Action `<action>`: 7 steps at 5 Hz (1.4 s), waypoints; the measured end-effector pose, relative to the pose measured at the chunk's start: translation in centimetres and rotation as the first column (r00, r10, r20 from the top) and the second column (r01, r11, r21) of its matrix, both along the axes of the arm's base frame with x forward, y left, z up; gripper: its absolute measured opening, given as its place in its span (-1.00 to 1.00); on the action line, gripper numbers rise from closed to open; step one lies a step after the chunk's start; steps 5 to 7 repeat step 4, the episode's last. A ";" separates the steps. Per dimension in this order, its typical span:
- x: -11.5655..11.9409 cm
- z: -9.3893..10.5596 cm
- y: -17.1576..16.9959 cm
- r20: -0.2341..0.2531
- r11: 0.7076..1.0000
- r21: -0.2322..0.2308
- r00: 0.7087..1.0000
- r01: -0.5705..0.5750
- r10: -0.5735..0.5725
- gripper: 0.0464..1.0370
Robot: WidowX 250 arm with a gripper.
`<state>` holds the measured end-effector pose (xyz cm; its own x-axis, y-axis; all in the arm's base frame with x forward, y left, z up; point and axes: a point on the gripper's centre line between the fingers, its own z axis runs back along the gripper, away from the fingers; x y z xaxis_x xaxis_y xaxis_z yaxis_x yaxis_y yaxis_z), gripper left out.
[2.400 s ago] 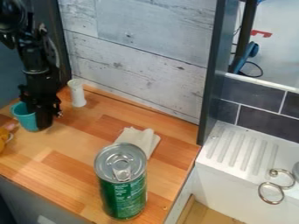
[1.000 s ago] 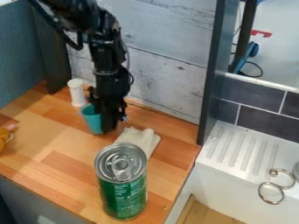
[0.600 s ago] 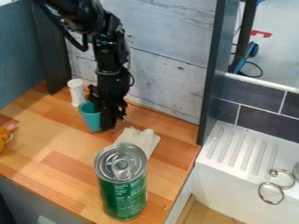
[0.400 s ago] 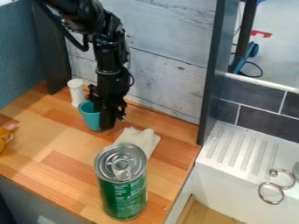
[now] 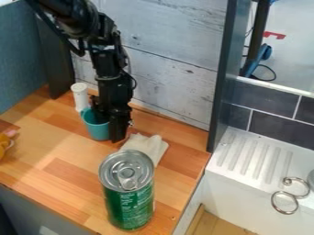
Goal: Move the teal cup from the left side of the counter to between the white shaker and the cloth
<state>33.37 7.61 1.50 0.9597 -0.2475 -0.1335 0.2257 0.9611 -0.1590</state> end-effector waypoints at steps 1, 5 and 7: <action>-0.4 3.1 0.6 0.068 1.000 0.018 0.997 -0.020 0.019 0.86; -5.5 11.0 4.2 0.130 0.964 0.218 0.983 -0.154 0.128 0.93; -5.5 11.0 4.2 0.130 0.964 0.218 0.983 -0.154 0.128 0.93</action>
